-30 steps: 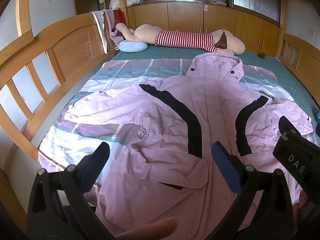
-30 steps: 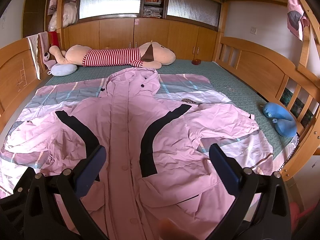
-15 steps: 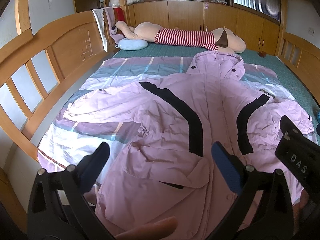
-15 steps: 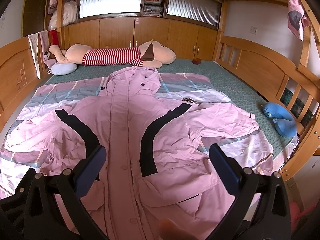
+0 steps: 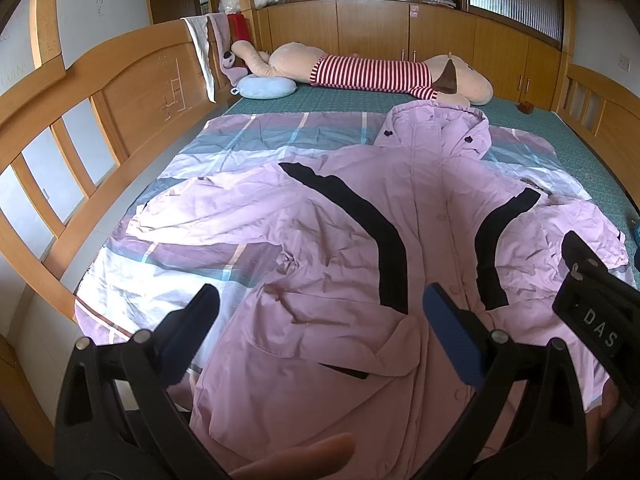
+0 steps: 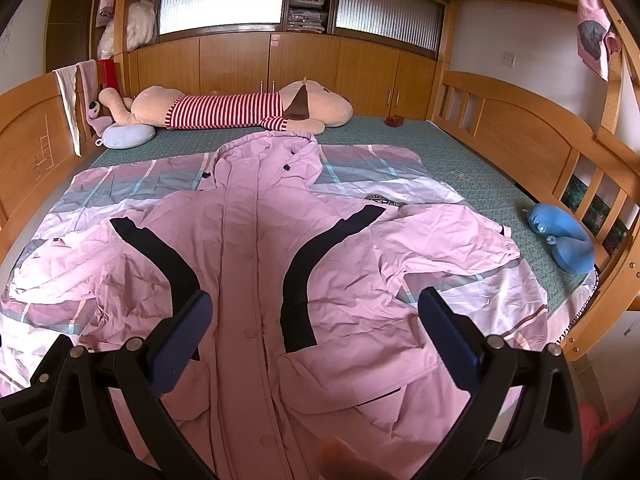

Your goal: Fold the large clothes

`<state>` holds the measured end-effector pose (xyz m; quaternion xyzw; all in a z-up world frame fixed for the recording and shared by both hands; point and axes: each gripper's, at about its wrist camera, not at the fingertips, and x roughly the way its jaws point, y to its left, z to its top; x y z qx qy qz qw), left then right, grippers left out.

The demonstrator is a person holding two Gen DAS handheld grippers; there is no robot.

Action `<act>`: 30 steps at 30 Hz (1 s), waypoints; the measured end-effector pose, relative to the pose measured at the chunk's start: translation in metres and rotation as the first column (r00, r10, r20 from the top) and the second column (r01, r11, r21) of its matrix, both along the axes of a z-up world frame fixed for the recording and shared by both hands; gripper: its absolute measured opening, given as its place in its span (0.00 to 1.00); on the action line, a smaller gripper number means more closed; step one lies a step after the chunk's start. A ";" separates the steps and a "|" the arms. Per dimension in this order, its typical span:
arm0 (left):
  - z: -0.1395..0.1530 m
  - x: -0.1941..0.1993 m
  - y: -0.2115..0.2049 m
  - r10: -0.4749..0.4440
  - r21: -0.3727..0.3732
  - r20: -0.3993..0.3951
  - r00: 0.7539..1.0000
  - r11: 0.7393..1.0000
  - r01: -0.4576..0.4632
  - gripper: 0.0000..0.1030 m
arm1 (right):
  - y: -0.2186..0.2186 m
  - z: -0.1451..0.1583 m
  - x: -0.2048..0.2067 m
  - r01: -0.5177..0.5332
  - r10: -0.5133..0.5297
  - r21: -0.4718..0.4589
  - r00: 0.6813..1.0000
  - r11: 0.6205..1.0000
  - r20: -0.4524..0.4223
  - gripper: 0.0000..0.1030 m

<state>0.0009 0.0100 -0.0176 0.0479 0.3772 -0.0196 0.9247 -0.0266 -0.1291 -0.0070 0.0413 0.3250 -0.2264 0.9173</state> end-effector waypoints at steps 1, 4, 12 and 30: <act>-0.001 0.000 0.000 0.000 -0.001 0.000 1.000 1.000 0.000 0.98 | 0.000 0.000 0.000 0.000 0.000 0.000 1.000 1.000 0.000 0.99; 0.000 0.000 0.000 0.000 0.000 0.000 1.000 1.000 0.000 0.98 | 0.000 0.000 0.000 0.000 0.000 0.000 1.000 1.000 0.000 0.99; 0.000 0.000 0.000 -0.001 0.001 -0.001 1.000 1.000 0.001 0.98 | 0.000 0.000 0.000 0.000 0.000 -0.001 1.000 1.000 0.000 0.99; -0.005 0.003 0.007 0.004 0.000 -0.011 1.000 1.000 -0.004 0.98 | -0.001 0.000 0.000 0.000 0.000 0.001 1.000 1.000 -0.001 0.99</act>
